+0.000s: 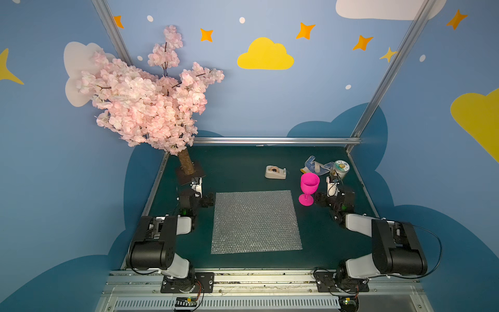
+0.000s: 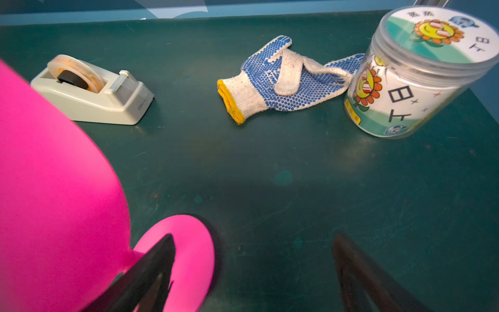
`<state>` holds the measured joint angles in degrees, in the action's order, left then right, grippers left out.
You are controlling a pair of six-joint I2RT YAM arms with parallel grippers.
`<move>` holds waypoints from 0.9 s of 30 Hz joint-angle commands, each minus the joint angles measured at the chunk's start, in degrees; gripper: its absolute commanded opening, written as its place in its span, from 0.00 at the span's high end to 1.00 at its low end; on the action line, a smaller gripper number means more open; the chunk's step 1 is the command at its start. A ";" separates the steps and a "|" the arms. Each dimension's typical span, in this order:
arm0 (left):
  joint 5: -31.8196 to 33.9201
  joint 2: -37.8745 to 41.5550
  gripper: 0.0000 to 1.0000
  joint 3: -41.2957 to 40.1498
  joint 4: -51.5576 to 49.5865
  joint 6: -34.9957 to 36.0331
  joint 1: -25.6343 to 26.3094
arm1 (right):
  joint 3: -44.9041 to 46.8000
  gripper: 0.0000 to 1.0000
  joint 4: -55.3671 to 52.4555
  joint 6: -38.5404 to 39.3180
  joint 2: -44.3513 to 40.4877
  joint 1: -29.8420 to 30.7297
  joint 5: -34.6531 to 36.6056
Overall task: Wrap wine glasses in bubble wrap
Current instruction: Pick up the wine glass at the center of the board.
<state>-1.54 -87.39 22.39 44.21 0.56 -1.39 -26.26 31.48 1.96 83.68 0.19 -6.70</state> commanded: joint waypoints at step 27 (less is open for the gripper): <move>7.11 6.18 0.00 6.54 -15.00 -5.43 -2.62 | -2.56 0.10 -15.66 -5.25 -12.99 -6.86 10.42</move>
<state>3.16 -82.28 26.15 35.83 -3.68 -3.46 -27.07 23.40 -1.50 74.30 -4.16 -0.91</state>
